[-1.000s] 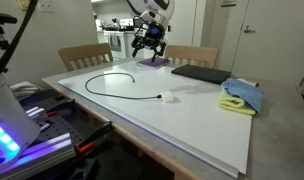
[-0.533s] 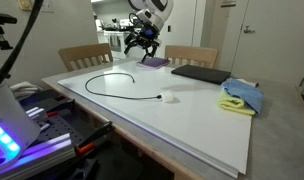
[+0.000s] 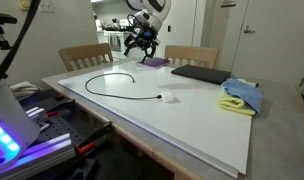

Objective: Unwind the charging cable

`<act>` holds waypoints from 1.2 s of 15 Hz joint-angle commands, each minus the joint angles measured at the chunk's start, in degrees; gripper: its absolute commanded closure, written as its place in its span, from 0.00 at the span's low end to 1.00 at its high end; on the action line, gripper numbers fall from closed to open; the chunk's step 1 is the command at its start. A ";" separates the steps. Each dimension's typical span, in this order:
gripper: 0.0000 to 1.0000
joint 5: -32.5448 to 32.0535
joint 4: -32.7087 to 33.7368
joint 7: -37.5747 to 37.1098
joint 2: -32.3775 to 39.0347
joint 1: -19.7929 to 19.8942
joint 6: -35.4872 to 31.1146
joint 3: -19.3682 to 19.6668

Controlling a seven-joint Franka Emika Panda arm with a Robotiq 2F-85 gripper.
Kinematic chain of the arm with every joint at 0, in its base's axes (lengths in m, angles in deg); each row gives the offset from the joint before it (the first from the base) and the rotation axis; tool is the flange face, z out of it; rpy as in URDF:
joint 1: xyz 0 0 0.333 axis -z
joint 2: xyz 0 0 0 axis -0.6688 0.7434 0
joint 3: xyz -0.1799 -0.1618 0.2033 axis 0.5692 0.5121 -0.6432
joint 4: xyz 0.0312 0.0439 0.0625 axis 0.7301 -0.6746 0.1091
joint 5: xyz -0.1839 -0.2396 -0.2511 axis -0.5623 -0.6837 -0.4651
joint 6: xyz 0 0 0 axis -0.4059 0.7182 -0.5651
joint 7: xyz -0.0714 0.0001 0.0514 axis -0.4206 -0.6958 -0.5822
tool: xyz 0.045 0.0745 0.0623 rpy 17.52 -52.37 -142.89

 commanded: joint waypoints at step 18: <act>0.00 2.62 -9.33 16.85 -3.29 3.56 -14.25 -6.11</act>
